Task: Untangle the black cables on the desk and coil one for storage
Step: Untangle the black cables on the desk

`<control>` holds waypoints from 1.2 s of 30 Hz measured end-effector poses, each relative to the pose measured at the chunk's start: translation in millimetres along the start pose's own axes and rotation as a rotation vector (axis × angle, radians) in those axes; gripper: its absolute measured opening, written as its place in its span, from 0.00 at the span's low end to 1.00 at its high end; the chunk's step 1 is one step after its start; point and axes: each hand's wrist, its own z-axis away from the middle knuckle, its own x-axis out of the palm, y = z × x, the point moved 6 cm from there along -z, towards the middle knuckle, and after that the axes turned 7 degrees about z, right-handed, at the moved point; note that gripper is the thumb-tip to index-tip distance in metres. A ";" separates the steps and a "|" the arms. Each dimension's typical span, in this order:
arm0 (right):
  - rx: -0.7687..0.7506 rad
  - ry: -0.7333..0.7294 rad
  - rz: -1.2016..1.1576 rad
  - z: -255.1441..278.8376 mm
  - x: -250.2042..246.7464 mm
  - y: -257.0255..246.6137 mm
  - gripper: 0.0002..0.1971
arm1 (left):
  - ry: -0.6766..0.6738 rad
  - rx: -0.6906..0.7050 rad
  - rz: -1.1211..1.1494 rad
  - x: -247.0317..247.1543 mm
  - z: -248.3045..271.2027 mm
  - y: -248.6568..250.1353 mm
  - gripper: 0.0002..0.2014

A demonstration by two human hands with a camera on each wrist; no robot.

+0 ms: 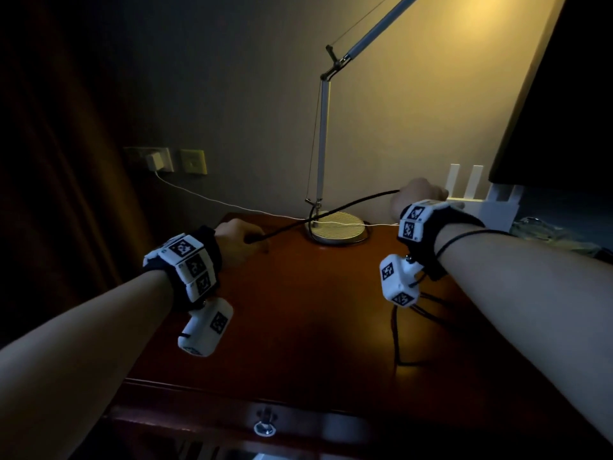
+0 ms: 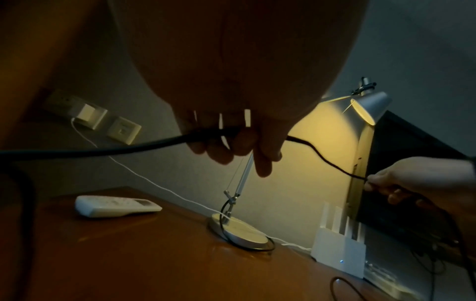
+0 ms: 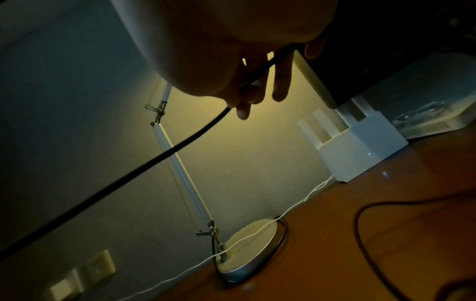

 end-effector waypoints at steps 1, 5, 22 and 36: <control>0.032 0.031 -0.072 -0.7 -2.9 4.9 0.15 | 0.021 -0.016 0.011 -1.2 0.4 -3.2 0.09; -0.223 0.109 0.069 34.2 -11.6 -31.7 0.27 | 0.091 -0.031 0.116 -7.0 -4.4 -1.1 0.08; 0.069 0.028 -0.163 17.6 -9.3 -14.1 0.15 | 0.094 -0.074 -0.019 -16.6 -2.8 -31.1 0.07; -0.891 -0.283 -0.082 117.0 34.2 -132.4 0.11 | 0.083 0.084 0.010 4.6 -9.0 19.1 0.08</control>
